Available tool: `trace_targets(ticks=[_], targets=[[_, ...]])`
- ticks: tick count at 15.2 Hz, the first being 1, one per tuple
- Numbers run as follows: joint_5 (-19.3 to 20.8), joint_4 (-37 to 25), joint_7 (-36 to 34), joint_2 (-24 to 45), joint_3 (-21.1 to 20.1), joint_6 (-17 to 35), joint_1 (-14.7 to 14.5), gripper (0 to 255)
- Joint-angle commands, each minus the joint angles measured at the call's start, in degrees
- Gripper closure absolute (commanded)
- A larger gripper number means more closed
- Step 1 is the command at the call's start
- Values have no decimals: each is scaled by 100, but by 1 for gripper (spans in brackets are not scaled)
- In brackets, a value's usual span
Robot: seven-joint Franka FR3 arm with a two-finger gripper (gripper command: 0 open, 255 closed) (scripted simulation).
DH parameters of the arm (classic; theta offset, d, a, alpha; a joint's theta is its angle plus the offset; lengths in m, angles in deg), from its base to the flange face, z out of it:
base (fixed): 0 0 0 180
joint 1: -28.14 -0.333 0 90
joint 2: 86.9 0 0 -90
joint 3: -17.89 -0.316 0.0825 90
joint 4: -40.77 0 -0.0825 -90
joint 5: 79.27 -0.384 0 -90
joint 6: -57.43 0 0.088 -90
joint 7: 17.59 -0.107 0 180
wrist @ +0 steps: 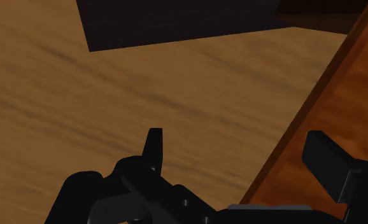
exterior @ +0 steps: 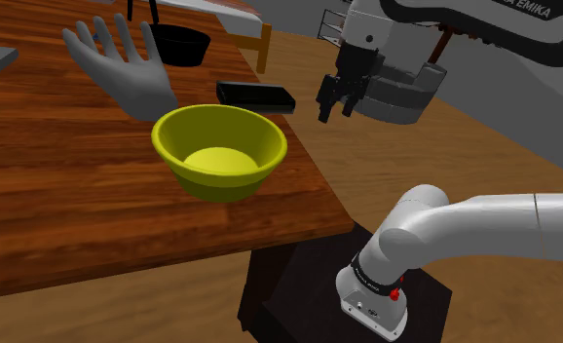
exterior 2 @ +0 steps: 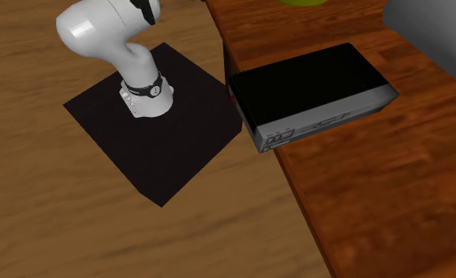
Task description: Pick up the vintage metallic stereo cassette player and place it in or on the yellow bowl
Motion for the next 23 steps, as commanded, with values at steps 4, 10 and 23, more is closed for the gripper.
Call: trace_targets(ticks=[4,10,23], targets=[[-638,268,115,61,690,912,88,0],[-2253,825,774,383,2092,2679,-50,0],[-5833,1134,3030,1351,4357,4507,-1725,0]])
